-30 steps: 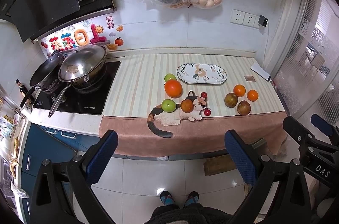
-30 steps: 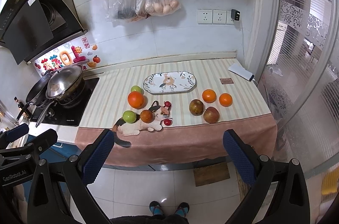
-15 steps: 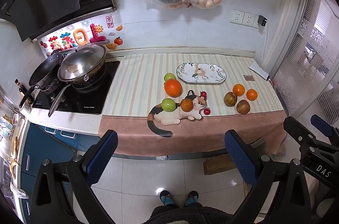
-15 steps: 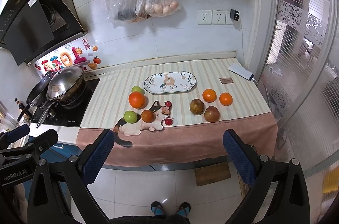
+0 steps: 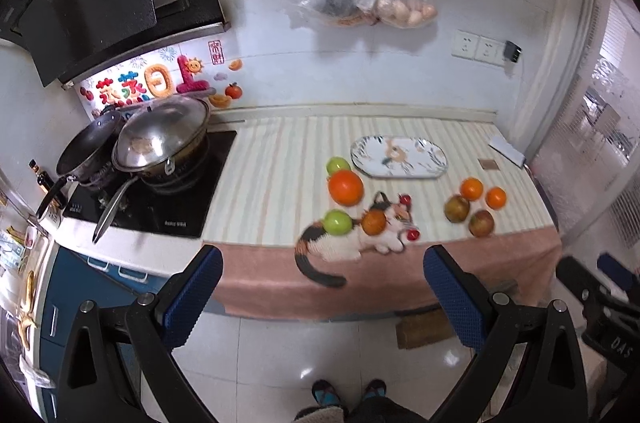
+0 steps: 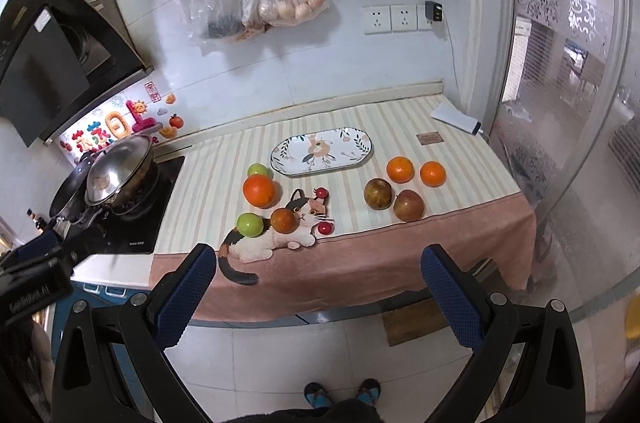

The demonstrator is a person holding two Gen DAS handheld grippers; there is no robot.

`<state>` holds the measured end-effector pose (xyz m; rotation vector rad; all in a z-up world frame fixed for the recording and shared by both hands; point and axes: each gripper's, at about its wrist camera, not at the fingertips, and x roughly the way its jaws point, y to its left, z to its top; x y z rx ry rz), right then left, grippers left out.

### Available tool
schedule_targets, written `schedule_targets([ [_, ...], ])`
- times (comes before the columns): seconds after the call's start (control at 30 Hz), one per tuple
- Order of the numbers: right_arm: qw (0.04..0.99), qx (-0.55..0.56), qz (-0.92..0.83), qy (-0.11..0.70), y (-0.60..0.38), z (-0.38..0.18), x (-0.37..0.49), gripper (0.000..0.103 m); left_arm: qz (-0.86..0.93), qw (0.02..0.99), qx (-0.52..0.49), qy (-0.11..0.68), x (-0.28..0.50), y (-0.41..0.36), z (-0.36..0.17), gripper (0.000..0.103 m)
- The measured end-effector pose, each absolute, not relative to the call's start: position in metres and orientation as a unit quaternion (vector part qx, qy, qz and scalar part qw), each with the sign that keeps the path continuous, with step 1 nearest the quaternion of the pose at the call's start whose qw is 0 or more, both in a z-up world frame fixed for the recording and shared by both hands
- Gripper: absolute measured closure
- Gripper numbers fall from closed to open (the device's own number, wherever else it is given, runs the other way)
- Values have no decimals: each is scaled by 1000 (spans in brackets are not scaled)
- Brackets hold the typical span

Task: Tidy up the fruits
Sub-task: 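Grasp the large orange with the left tool while the right tool grasps a brown apple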

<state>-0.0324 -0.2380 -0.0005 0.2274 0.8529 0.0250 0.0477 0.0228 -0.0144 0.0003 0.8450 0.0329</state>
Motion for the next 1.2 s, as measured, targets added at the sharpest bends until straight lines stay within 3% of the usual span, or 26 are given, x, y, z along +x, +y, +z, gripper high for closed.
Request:
schedule_targets([
  [0.43,865,154,-29,477,-270,-116,99,0,51,853,3,519,190,38,-124,0],
  [0.8,805,195,-42,559,-336,-226,254,0,49,771,-57,632,331,27,-219,3],
  [1.2,753,179,-32,632,-341,-303,326,1,44,695,-96,711,420,8,-300,5],
])
